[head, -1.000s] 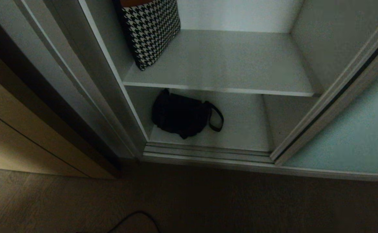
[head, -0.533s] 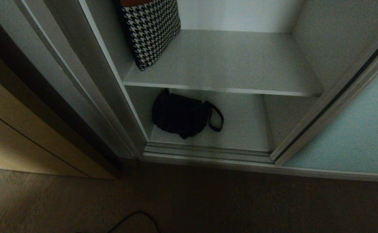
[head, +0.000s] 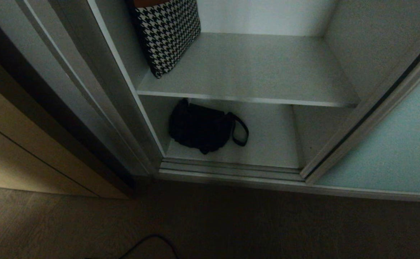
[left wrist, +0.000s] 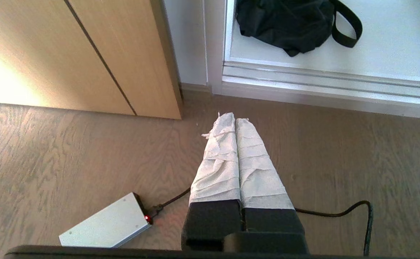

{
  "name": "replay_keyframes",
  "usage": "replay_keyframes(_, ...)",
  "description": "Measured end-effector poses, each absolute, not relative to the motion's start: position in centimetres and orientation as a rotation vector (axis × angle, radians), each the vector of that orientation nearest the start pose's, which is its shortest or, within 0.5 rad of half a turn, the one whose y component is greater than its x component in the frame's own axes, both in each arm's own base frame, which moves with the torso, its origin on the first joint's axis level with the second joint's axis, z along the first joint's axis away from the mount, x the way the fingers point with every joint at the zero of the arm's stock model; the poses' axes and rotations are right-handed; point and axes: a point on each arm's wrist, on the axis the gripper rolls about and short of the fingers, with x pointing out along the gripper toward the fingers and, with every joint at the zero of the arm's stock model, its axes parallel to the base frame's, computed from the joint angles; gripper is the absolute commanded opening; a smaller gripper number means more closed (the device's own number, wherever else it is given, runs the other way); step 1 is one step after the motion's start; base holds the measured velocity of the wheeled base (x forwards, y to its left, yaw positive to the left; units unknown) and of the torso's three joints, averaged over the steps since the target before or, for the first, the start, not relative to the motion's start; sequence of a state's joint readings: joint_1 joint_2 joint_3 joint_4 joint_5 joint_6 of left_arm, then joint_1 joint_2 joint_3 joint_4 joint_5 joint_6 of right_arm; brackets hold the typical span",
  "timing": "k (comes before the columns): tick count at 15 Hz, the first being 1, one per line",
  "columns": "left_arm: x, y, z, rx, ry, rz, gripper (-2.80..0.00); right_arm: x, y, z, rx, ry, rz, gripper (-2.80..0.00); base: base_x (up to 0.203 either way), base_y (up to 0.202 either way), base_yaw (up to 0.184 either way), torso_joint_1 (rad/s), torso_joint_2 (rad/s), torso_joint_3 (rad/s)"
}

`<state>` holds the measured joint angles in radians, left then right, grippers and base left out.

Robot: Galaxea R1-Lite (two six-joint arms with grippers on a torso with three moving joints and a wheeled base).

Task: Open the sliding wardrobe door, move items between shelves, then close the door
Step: Close the door

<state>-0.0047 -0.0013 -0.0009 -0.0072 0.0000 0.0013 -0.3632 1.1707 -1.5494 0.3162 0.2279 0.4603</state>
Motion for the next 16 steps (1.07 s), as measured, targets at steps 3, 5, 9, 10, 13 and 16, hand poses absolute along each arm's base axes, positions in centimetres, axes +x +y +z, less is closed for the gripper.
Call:
replay_keyframes(3,-2.3,0.0,7.6,0.002,-0.009,-0.004,-2.8,12.3,-5.2,41.7,0.434,-0.099,-0.123,-2.8,0.0,0.0,0.0,0.0,0.0,0.0)
replay_keyframes(5,-2.3,0.0,7.6,0.002,-0.009,-0.005,-2.8,12.8,-5.6,41.5,0.442,-0.082,-0.128,-2.8,0.0,0.0,0.0,0.0,0.0,0.0)
replay_keyframes(9,-2.3,0.0,7.6,0.002,-0.009,-0.005,-2.8,13.5,-6.0,40.9,0.452,-0.051,-0.111,-2.8,0.0,0.0,0.0,0.0,0.0,0.0)
replay_keyframes(10,-2.3,0.0,7.6,0.002,-0.009,-0.005,-2.8,13.8,-6.1,40.8,0.456,-0.042,-0.108,-2.8,0.0,0.0,0.0,0.0,0.0,0.0)
replay_keyframes(13,-2.3,0.0,7.6,0.002,-0.009,-0.005,-2.8,14.4,-6.4,40.5,0.464,-0.025,-0.098,-2.8,0.0,0.0,0.0,0.0,0.0,0.0)
replay_keyframes(16,-2.3,0.0,7.6,0.002,-0.009,-0.005,-2.8,15.4,-6.5,40.2,0.47,-0.01,-0.082,-2.8,0.0,0.0,0.0,0.0,0.0,0.0)
